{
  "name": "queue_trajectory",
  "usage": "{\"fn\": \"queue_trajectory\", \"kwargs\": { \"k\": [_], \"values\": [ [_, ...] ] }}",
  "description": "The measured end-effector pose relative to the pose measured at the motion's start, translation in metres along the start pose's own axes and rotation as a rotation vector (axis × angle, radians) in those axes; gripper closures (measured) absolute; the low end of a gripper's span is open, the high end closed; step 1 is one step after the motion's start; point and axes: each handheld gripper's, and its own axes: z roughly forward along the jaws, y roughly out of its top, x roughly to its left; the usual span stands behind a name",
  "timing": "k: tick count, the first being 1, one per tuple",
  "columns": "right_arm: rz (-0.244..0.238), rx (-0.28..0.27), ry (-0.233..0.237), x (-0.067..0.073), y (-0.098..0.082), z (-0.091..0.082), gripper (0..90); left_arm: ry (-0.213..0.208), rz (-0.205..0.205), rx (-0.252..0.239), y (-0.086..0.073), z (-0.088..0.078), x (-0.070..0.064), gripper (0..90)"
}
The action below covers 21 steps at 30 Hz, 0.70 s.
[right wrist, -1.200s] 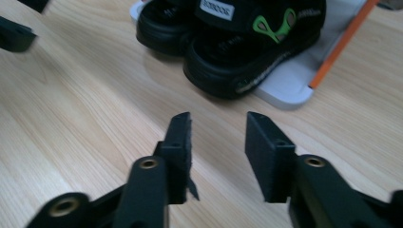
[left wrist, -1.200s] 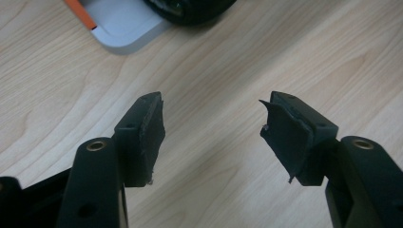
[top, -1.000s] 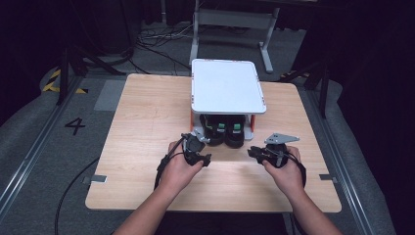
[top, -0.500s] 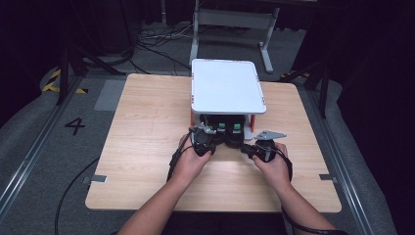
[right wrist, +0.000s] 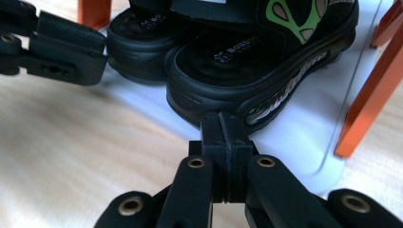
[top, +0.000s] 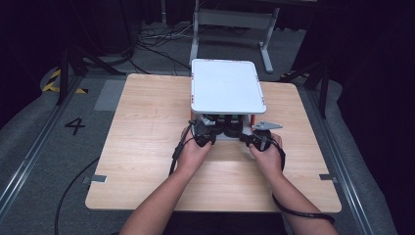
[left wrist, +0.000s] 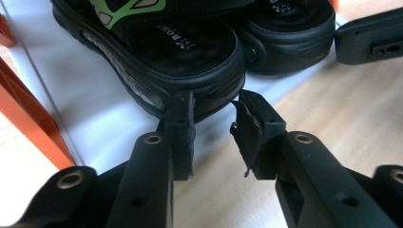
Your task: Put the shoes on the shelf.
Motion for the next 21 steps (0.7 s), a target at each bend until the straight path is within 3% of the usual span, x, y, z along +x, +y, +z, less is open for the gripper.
{"fn": "queue_trajectory", "kwargs": {
  "k": [3, 7, 9, 11, 15, 17, 19, 21],
  "values": [
    [0.018, -0.016, -0.014, -0.004, 0.004, 0.007, 90.0, 0.011, -0.033, -0.029, 0.002, 0.006, 0.004, 65.5],
    [0.015, -0.029, -0.037, -0.009, 0.007, 0.015, 90.0, 0.028, -0.027, -0.029, 0.009, 0.013, 0.005, 62.7],
    [0.006, -0.026, -0.054, -0.011, 0.01, 0.018, 90.0, 0.041, 0.008, -0.008, 0.009, 0.016, 0.01, 62.4],
    [0.02, -0.015, -0.06, -0.013, 0.013, 0.021, 90.0, 0.01, -0.059, -0.064, 0.009, 0.021, 0.008, 62.2],
    [0.017, -0.019, -0.076, -0.019, 0.014, 0.024, 90.0, 0.006, -0.046, -0.056, 0.009, 0.021, 0.007, 57.4],
    [0.023, -0.026, -0.078, -0.018, 0.013, 0.024, 83.4, -0.005, -0.039, -0.039, 0.009, 0.018, 0.008, 51.6],
    [0.023, -0.045, -0.051, -0.016, 0.011, 0.021, 77.5, -0.008, -0.033, -0.022, 0.008, 0.012, 0.006, 48.2],
    [-0.011, -0.051, -0.036, -0.007, 0.01, 0.005, 71.1, -0.025, -0.026, -0.021, 0.008, 0.005, 0.004, 44.5]
  ]
}}
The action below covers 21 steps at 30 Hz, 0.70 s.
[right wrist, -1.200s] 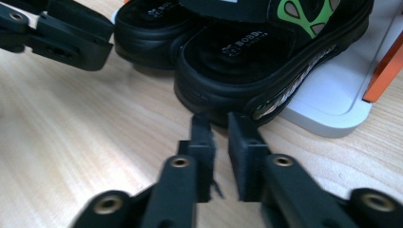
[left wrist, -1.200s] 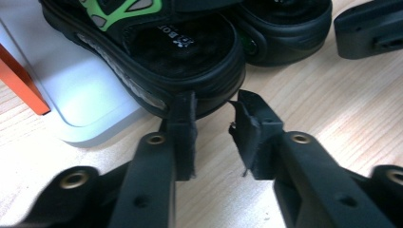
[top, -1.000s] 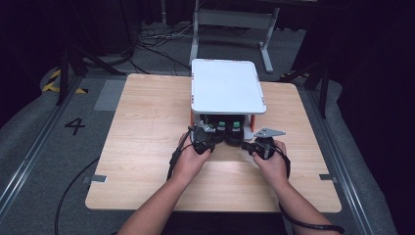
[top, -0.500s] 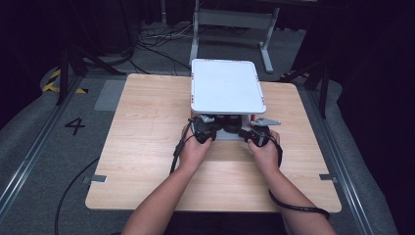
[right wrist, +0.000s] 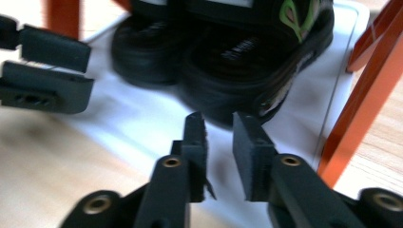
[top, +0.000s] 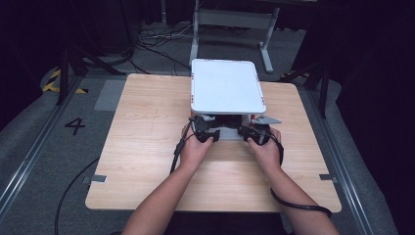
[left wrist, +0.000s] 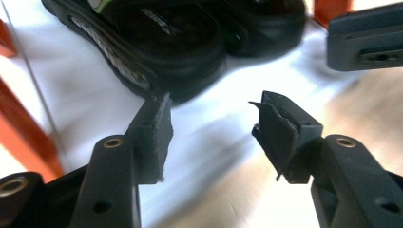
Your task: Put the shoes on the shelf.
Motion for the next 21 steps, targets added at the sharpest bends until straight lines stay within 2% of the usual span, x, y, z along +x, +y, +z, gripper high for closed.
{"fn": "queue_trajectory", "kwargs": {
  "k": [1, 2, 3, 4, 5, 6, 7, 8, 9, 11, 12, 13, 14, 17, 18, 21],
  "values": [
    [0.0, 0.0, 0.0, 0.0, 0.0, 0.0, 71.1, -0.003, 0.012, 0.006, 0.0, -0.005, -0.001, 44.5],
    [-0.002, -0.022, 0.017, 0.006, 0.002, -0.016, 66.1, 0.006, 0.011, 0.021, -0.001, -0.017, -0.007, 43.2],
    [-0.008, -0.029, 0.023, 0.008, 0.003, -0.021, 63.9, -0.002, 0.014, 0.018, -0.001, -0.021, -0.009, 41.8],
    [-0.009, -0.036, 0.029, 0.009, 0.004, -0.027, 61.0, -0.01, -0.041, 0.063, -0.001, -0.028, -0.014, 40.4],
    [0.019, -0.046, 0.069, 0.012, 0.006, -0.036, 57.1, -0.029, -0.036, 0.059, -0.003, -0.033, -0.017, 36.3],
    [0.049, -0.054, 0.117, 0.014, 0.008, -0.041, 54.6, -0.027, -0.03, 0.054, -0.003, -0.039, -0.021, 35.8],
    [0.053, -0.067, 0.148, 0.015, 0.01, -0.047, 51.7, -0.027, -0.03, 0.054, -0.003, -0.039, -0.021, 34.2],
    [0.053, -0.067, 0.148, 0.015, 0.01, -0.047, 51.7, -0.025, -0.011, 0.048, -0.003, -0.048, -0.026, 34.2],
    [0.034, -0.078, 0.156, 0.018, 0.013, -0.054, 48.3, -0.031, -0.008, 0.04, -0.002, -0.055, -0.029, 31.4],
    [-0.023, -0.087, 0.128, 0.021, 0.019, -0.073, 41.6, -0.041, 0.02, 0.022, 0.0, -0.076, -0.037, 30.1],
    [-0.031, -0.083, 0.117, 0.022, 0.021, -0.078, 41.1, -0.042, 0.027, 0.02, 0.0, -0.081, -0.038, 29.4],
    [-0.031, -0.083, 0.117, 0.022, 0.021, -0.078, 41.1, -0.042, 0.027, 0.02, 0.0, -0.081, -0.038, 28.7],
    [-0.038, -0.079, 0.105, 0.021, 0.022, -0.083, 41.1, -0.038, 0.044, 0.019, -0.001, -0.091, -0.039, 28.7],
    [-0.048, -0.074, 0.07, 0.018, 0.027, -0.102, 37.9, -0.023, 0.063, 0.026, -0.003, -0.107, -0.035, 26.1],
    [-0.038, -0.07, 0.066, 0.017, 0.028, -0.108, 37.9, -0.015, 0.069, 0.033, -0.004, -0.111, -0.033, 24.4],
    [-0.029, -0.074, 0.053, 0.01, 0.029, -0.12, 33.8, 0.038, 0.097, 0.068, -0.005, -0.123, -0.027, 20.7]
  ]
}}
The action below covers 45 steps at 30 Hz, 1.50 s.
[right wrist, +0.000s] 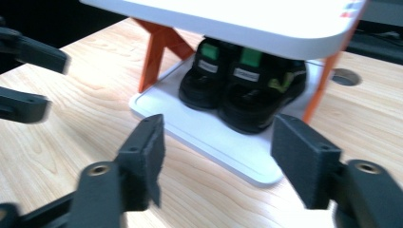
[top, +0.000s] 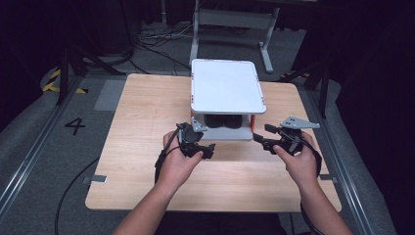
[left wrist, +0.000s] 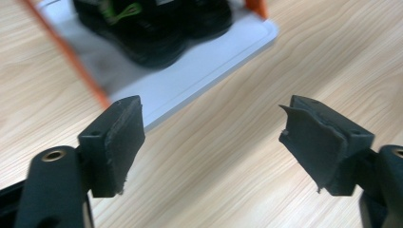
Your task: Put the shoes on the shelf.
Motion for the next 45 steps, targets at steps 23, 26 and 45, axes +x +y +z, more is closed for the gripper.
{"fn": "queue_trajectory", "kwargs": {
  "k": [23, 26, 45],
  "values": [
    [-0.063, 0.161, -0.092, -0.077, -0.04, -0.049, 16.6, 0.109, -0.039, 0.173, -0.066, -0.04, 0.106, 16.5],
    [-0.09, 0.223, -0.136, -0.092, -0.051, -0.045, 16.1, 0.116, -0.064, 0.171, -0.073, -0.035, 0.116, 16.5],
    [-0.027, 0.201, -0.142, -0.142, -0.111, -0.008, 15.6, 0.067, -0.075, 0.085, -0.137, -0.001, 0.18, 16.3]
  ]
}}
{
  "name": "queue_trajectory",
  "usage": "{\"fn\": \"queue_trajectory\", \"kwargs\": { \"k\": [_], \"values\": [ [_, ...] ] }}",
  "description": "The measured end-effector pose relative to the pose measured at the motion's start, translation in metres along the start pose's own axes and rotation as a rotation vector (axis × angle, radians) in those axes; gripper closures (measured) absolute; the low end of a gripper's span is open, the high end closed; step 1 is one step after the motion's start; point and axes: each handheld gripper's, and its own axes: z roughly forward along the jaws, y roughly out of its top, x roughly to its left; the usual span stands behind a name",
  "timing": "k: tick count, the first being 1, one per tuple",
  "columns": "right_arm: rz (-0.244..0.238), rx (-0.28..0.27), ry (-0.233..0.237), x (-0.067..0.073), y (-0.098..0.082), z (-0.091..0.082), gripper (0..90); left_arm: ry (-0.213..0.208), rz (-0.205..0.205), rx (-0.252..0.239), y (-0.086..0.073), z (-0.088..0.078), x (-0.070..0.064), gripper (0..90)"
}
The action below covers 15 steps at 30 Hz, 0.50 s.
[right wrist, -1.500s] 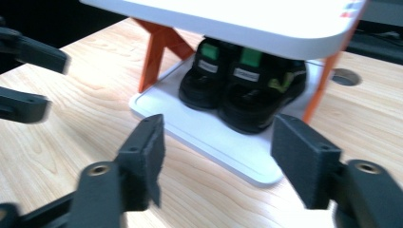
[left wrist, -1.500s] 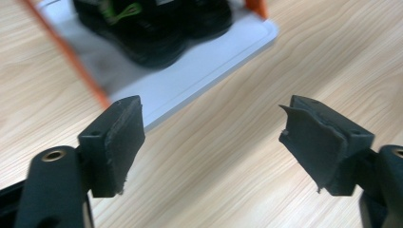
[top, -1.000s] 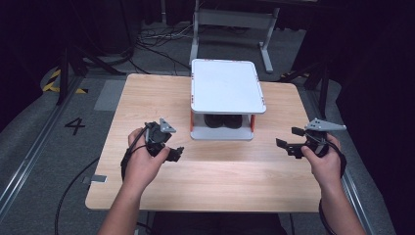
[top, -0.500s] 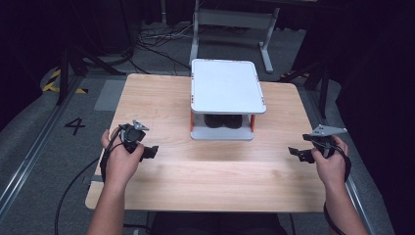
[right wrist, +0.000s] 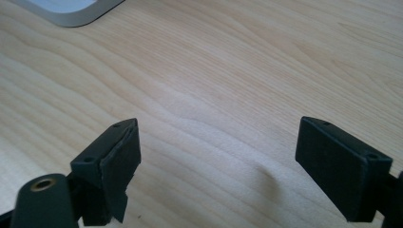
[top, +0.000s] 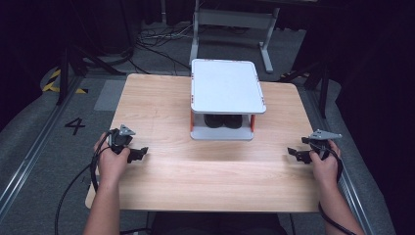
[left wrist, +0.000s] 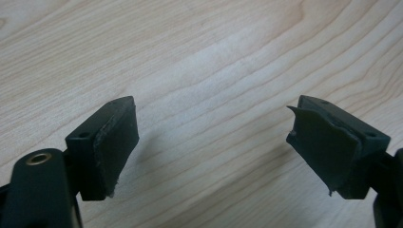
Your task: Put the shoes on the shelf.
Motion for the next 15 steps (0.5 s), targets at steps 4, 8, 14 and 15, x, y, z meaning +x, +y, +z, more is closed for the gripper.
{"fn": "queue_trajectory", "kwargs": {
  "k": [4, 8, 14, 15],
  "values": [
    [0.018, -0.004, -0.017, -0.002, -0.002, 0.005, 15.9, -0.018, -0.009, -0.002, -0.002, 0.004, 0.001, 16.4],
    [-0.014, 0.047, -0.002, -0.002, -0.003, 0.008, 16.1, 0.008, -0.049, -0.025, -0.001, 0.007, -0.002, 15.9],
    [0.069, 0.08, -0.001, -0.002, -0.002, 0.011, 12.9, 0.041, -0.058, -0.041, -0.001, 0.012, -0.005, 11.0],
    [0.07, 0.081, -0.002, -0.002, -0.002, 0.011, 12.6, 0.045, -0.066, -0.041, 0.0, 0.012, -0.006, 10.1]
  ]
}}
